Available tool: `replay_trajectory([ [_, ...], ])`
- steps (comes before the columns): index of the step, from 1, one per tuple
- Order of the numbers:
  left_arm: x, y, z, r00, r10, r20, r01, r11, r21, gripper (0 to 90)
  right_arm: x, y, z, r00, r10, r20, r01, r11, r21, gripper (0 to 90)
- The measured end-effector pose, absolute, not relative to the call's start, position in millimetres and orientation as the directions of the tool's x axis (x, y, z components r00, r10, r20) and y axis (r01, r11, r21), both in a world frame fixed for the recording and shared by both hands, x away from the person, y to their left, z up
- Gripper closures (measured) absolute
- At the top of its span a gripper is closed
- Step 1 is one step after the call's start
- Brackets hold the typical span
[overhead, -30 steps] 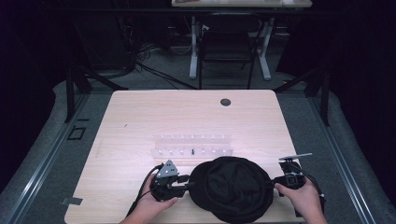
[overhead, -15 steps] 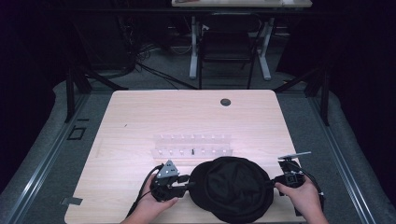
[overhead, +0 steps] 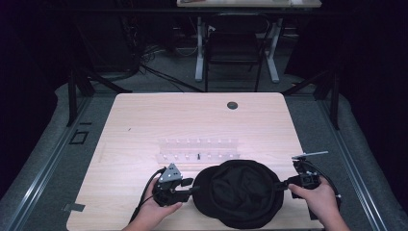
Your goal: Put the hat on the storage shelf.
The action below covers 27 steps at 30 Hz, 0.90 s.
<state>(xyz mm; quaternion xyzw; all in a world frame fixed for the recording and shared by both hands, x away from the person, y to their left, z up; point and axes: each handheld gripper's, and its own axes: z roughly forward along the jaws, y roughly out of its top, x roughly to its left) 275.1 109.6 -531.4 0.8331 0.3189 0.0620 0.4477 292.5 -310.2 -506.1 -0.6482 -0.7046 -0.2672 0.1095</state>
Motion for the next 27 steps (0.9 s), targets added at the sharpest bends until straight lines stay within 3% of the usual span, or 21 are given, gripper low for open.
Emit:
replay_trajectory([
  [12, 286.5, 131.2, -530.4, 0.747, 0.636, -0.194, 0.510, -0.362, 0.780, 58.5, 294.6, -300.9, -474.9, -0.148, 0.845, 0.514, 0.976, 0.041, 0.212, 87.6],
  [27, 296.3, 145.9, -536.8, 0.709, 0.674, -0.208, 0.547, -0.341, 0.765, 58.5, 300.8, -291.8, -461.0, -0.057, 0.848, 0.526, 0.996, 0.010, 0.091, 87.8],
])
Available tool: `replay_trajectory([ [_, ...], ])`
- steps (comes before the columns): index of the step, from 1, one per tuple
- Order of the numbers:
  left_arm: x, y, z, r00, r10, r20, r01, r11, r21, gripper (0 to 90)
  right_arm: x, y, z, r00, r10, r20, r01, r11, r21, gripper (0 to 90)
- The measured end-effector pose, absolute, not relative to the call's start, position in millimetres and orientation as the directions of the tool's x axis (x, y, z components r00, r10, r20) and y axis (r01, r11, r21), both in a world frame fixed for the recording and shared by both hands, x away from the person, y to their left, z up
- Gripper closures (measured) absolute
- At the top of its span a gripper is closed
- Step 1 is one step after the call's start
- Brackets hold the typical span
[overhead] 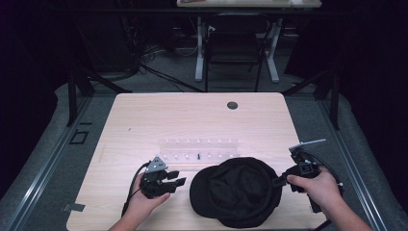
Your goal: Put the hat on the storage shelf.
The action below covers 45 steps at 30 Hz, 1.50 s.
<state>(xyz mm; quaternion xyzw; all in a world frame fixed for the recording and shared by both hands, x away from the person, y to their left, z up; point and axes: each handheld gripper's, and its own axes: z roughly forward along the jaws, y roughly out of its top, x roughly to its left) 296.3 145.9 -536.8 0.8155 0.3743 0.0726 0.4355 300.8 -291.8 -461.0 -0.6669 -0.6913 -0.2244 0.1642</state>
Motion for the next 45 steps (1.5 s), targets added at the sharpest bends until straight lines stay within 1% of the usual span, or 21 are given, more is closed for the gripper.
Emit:
replay_trajectory([
  [2, 296.3, 146.2, -537.0, 0.705, 0.678, -0.209, 0.553, -0.339, 0.761, 58.5, 302.0, -292.4, -458.8, -0.062, 0.846, 0.529, 0.997, 0.025, 0.078, 87.8],
  [4, 296.8, 146.3, -537.9, 0.704, 0.679, -0.211, 0.552, -0.335, 0.764, 58.4, 302.2, -290.2, -456.5, -0.046, 0.848, 0.528, 0.997, 0.009, 0.072, 87.8],
  [5, 297.2, 146.7, -538.3, 0.703, 0.679, -0.213, 0.554, -0.335, 0.762, 58.5, 303.7, -289.9, -453.4, -0.056, 0.846, 0.530, 0.998, 0.028, 0.061, 87.7],
  [10, 297.8, 147.5, -538.9, 0.697, 0.687, -0.206, 0.555, -0.334, 0.762, 58.5, 305.0, -286.0, -449.2, -0.031, 0.834, 0.552, 0.998, 0.000, 0.056, 87.7],
  [11, 298.2, 148.3, -538.8, 0.700, 0.681, -0.215, 0.558, -0.332, 0.761, 58.5, 306.0, -286.2, -447.8, -0.045, 0.835, 0.549, 0.998, 0.015, 0.059, 87.7],
  [12, 298.5, 148.7, -539.3, 0.696, 0.686, -0.215, 0.558, -0.326, 0.763, 58.5, 306.4, -284.0, -444.1, -0.032, 0.819, 0.573, 0.998, -0.004, 0.062, 87.8],
  [16, 299.4, 150.5, -539.4, 0.694, 0.687, -0.216, 0.563, -0.330, 0.757, 58.5, 306.8, -282.3, -438.1, -0.040, 0.805, 0.592, 0.998, 0.000, 0.067, 87.8],
  [19, 300.1, 152.0, -539.7, 0.688, 0.692, -0.217, 0.567, -0.327, 0.756, 57.5, 307.3, -279.4, -431.8, -0.053, 0.793, 0.607, 0.997, 0.008, 0.076, 87.9],
  [20, 300.0, 152.3, -539.7, 0.685, 0.694, -0.220, 0.570, -0.323, 0.755, 56.9, 306.5, -275.9, -429.7, -0.038, 0.790, 0.612, 0.996, -0.019, 0.087, 87.9],
  [26, 301.2, 153.8, -540.9, 0.681, 0.698, -0.222, 0.572, -0.317, 0.757, 54.8, 306.7, -271.4, -416.3, -0.073, 0.772, 0.631, 0.994, 0.004, 0.110, 87.9],
  [28, 301.7, 154.8, -540.6, 0.682, 0.697, -0.221, 0.575, -0.325, 0.751, 53.1, 307.4, -271.4, -413.2, -0.098, 0.762, 0.641, 0.991, 0.019, 0.129, 87.9],
  [29, 301.8, 154.9, -540.7, 0.681, 0.700, -0.217, 0.574, -0.325, 0.751, 52.5, 307.1, -269.6, -410.9, -0.091, 0.752, 0.653, 0.991, 0.002, 0.135, 88.0],
  [30, 301.7, 154.8, -541.0, 0.676, 0.702, -0.224, 0.580, -0.318, 0.750, 52.1, 307.4, -269.9, -409.5, -0.104, 0.749, 0.654, 0.990, 0.016, 0.139, 88.0],
  [31, 302.2, 155.4, -541.2, 0.676, 0.700, -0.229, 0.581, -0.316, 0.750, 51.2, 307.2, -267.5, -405.5, -0.105, 0.736, 0.669, 0.989, 0.005, 0.149, 88.0],
  [38, 302.6, 155.5, -542.9, 0.663, 0.717, -0.215, 0.580, -0.309, 0.754, 49.7, 306.9, -265.2, -397.1, -0.133, 0.711, 0.691, 0.985, 0.018, 0.171, 88.0],
  [39, 303.3, 156.6, -542.7, 0.672, 0.707, -0.221, 0.581, -0.318, 0.749, 49.5, 306.8, -265.2, -396.0, -0.140, 0.707, 0.693, 0.983, 0.017, 0.182, 88.0],
  [40, 303.4, 157.0, -542.7, 0.673, 0.705, -0.221, 0.583, -0.322, 0.746, 49.4, 306.5, -264.2, -393.9, -0.129, 0.701, 0.701, 0.984, 0.000, 0.180, 88.0],
  [42, 303.6, 156.9, -543.0, 0.672, 0.706, -0.224, 0.587, -0.323, 0.743, 49.0, 306.1, -264.5, -390.8, -0.140, 0.689, 0.711, 0.982, 0.004, 0.191, 88.0],
  [43, 303.7, 156.8, -543.1, 0.672, 0.706, -0.224, 0.587, -0.323, 0.742, 48.8, 305.0, -263.2, -388.5, -0.135, 0.678, 0.723, 0.980, -0.016, 0.198, 88.1],
  [44, 303.9, 156.8, -543.3, 0.671, 0.707, -0.224, 0.588, -0.323, 0.742, 48.6, 305.1, -265.1, -386.8, -0.156, 0.673, 0.723, 0.979, 0.010, 0.201, 88.1],
  [45, 304.0, 156.8, -543.5, 0.671, 0.707, -0.223, 0.588, -0.324, 0.742, 48.6, 305.1, -265.1, -386.8, -0.156, 0.673, 0.723, 0.979, 0.010, 0.201, 88.1],
])
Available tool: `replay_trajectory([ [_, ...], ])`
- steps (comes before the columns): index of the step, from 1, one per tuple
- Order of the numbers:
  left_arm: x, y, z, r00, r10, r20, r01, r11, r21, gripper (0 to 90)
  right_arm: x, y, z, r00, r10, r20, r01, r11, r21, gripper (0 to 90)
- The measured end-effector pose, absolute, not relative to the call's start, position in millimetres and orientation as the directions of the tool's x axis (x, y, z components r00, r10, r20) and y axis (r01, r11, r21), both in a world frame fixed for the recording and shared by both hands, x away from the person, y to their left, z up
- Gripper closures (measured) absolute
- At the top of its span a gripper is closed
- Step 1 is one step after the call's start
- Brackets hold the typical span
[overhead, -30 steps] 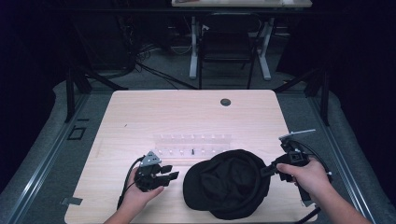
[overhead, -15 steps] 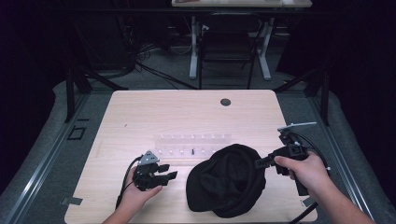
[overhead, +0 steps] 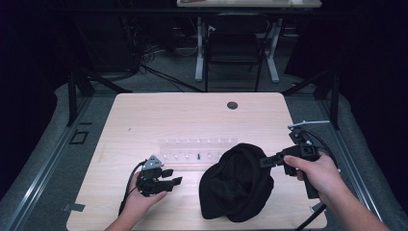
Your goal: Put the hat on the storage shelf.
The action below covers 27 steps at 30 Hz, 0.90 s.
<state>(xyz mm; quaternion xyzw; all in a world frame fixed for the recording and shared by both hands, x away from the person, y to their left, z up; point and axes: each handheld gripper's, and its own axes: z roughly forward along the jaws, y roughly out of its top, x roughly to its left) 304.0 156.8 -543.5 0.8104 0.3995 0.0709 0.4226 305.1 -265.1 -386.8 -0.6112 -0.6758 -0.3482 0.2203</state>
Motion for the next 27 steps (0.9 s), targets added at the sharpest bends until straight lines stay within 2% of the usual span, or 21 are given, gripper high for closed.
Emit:
replay_trajectory([
  [27, 306.9, 158.5, -548.5, 0.658, 0.717, -0.230, 0.605, -0.320, 0.729, 46.3, 297.5, -276.2, -348.9, -0.210, 0.582, 0.785, 0.953, -0.055, 0.297, 88.0],
])
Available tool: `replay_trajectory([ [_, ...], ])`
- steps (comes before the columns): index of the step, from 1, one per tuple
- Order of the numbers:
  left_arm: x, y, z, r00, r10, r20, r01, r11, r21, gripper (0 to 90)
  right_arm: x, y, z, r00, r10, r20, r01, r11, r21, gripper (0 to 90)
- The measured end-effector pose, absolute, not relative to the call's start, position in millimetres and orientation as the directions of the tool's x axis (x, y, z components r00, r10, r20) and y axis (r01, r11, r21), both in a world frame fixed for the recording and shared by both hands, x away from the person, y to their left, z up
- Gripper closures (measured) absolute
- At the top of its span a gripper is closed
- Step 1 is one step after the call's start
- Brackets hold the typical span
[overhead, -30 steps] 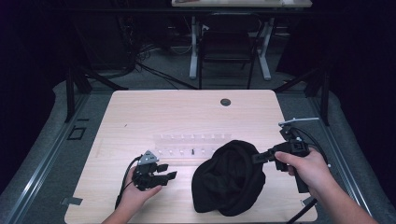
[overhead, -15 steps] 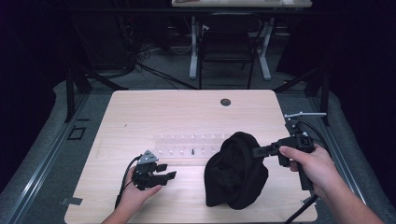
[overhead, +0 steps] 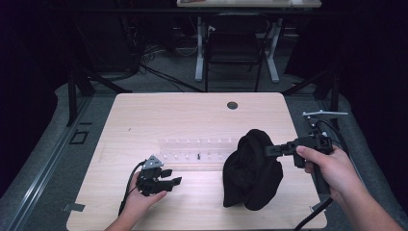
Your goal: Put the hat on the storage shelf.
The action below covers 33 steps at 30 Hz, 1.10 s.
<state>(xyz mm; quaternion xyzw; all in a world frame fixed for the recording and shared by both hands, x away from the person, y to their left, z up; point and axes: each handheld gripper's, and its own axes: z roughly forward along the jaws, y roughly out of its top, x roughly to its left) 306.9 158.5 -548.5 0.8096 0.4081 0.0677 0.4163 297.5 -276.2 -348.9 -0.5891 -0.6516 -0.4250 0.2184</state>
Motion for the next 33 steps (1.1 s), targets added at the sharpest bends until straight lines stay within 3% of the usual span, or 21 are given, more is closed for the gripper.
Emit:
replay_trajectory([
  [33, 307.2, 158.3, -549.5, 0.649, 0.726, -0.226, 0.605, -0.313, 0.732, 46.3, 312.9, -272.9, -309.7, -0.295, 0.438, 0.850, 0.919, -0.113, 0.377, 87.8],
])
